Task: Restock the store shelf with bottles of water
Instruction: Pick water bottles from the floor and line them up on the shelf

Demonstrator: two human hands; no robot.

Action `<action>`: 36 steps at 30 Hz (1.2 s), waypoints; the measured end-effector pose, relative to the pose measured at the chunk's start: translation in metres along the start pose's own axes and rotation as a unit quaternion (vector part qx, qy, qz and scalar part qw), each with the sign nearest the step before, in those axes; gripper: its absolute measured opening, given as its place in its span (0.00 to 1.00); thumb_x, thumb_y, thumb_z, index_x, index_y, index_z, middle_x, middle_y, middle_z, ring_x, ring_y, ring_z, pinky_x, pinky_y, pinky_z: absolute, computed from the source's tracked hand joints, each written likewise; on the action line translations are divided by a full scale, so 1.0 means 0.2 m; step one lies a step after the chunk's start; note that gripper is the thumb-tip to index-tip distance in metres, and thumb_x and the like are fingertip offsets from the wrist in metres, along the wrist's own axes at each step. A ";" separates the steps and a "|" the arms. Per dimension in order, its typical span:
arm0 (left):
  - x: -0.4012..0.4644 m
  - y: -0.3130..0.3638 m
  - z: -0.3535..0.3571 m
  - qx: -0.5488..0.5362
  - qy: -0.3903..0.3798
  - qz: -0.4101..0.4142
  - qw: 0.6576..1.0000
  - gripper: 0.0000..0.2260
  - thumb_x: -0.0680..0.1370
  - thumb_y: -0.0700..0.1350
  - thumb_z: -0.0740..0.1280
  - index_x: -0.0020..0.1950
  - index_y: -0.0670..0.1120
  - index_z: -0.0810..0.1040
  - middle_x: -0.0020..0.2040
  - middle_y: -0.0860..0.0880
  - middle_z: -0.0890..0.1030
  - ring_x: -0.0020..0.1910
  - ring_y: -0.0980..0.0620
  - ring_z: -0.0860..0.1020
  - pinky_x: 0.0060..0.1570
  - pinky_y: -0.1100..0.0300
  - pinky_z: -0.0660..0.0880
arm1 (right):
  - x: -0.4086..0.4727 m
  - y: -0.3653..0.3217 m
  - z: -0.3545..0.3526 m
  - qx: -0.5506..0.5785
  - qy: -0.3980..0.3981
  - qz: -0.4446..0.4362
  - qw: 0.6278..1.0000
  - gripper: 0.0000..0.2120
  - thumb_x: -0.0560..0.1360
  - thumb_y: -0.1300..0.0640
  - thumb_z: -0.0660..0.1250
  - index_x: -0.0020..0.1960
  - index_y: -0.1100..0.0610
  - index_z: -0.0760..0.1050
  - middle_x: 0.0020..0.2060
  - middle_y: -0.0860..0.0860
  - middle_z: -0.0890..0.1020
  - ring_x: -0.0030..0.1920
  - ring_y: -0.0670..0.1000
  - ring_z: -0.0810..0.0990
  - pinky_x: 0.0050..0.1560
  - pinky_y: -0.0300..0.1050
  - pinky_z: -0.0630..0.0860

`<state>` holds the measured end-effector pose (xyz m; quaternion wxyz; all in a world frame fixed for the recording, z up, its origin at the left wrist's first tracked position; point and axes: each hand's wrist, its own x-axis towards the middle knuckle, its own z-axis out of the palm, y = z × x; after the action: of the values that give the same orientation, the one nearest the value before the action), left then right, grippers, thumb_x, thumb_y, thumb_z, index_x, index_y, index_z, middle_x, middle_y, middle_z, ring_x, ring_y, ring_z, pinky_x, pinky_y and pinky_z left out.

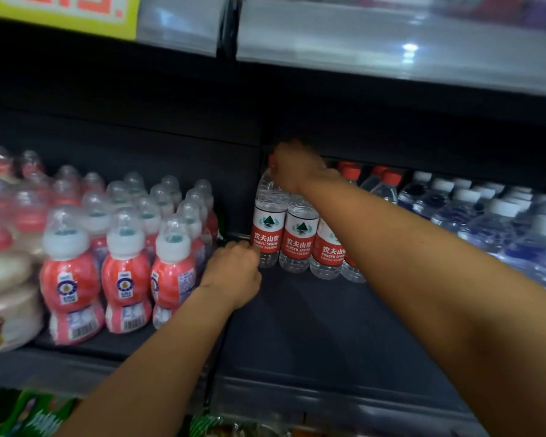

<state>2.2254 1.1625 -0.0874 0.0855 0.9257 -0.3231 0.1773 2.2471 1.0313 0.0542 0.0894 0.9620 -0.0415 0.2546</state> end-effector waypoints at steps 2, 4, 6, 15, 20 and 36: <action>-0.02 0.02 -0.03 -0.002 0.006 0.005 1.000 0.14 0.78 0.44 0.60 0.62 0.41 0.73 0.59 0.43 0.75 0.59 0.44 0.73 0.57 0.53 0.71 | -0.07 0.02 -0.02 0.002 0.014 -0.014 1.000 0.16 0.79 0.55 0.63 0.64 0.61 0.72 0.59 0.60 0.77 0.58 0.61 0.77 0.51 0.49 0.73; -0.05 0.04 -0.08 -0.006 0.017 0.014 1.000 0.13 0.78 0.44 0.61 0.60 0.41 0.74 0.58 0.43 0.76 0.58 0.44 0.74 0.55 0.53 0.72 | -0.18 0.03 -0.04 0.015 0.021 -0.025 0.999 0.17 0.79 0.54 0.62 0.65 0.60 0.70 0.57 0.60 0.78 0.56 0.62 0.78 0.47 0.49 0.73; -0.10 0.07 -0.13 -0.014 0.026 0.018 0.999 0.11 0.77 0.44 0.61 0.57 0.41 0.75 0.56 0.42 0.76 0.56 0.43 0.75 0.53 0.54 0.73 | -0.31 0.03 -0.05 0.017 0.011 -0.030 0.999 0.19 0.79 0.53 0.61 0.67 0.59 0.66 0.56 0.60 0.78 0.55 0.63 0.78 0.45 0.48 0.71; -0.53 0.20 -0.33 0.031 0.012 0.030 0.999 0.13 0.78 0.45 0.61 0.60 0.42 0.73 0.59 0.43 0.74 0.60 0.43 0.73 0.53 0.52 0.71 | -1.07 -0.09 -0.09 0.034 -0.074 -0.070 0.994 0.15 0.79 0.53 0.59 0.62 0.60 0.69 0.58 0.58 0.75 0.58 0.60 0.74 0.45 0.47 0.66; -0.91 0.28 -0.35 0.027 -0.038 0.059 0.997 0.10 0.78 0.45 0.61 0.57 0.43 0.73 0.58 0.44 0.75 0.60 0.43 0.74 0.50 0.53 0.71 | -1.55 -0.22 -0.12 0.077 -0.091 -0.054 0.991 0.12 0.79 0.53 0.59 0.58 0.59 0.70 0.56 0.58 0.75 0.58 0.60 0.73 0.51 0.51 0.70; -2.12 0.52 0.29 -0.019 -0.244 0.088 0.966 0.13 0.77 0.44 0.60 0.60 0.44 0.74 0.57 0.43 0.78 0.54 0.42 0.77 0.46 0.52 0.75 | -3.00 -0.65 0.35 0.190 -0.250 0.071 0.947 0.16 0.78 0.56 0.58 0.65 0.59 0.69 0.57 0.58 0.77 0.57 0.61 0.75 0.48 0.51 0.70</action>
<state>1.8674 1.3074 -0.2993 0.0060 0.9069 -0.4179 -0.0536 1.7766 1.1653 -0.3235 -0.1266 0.9884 -0.0821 0.0148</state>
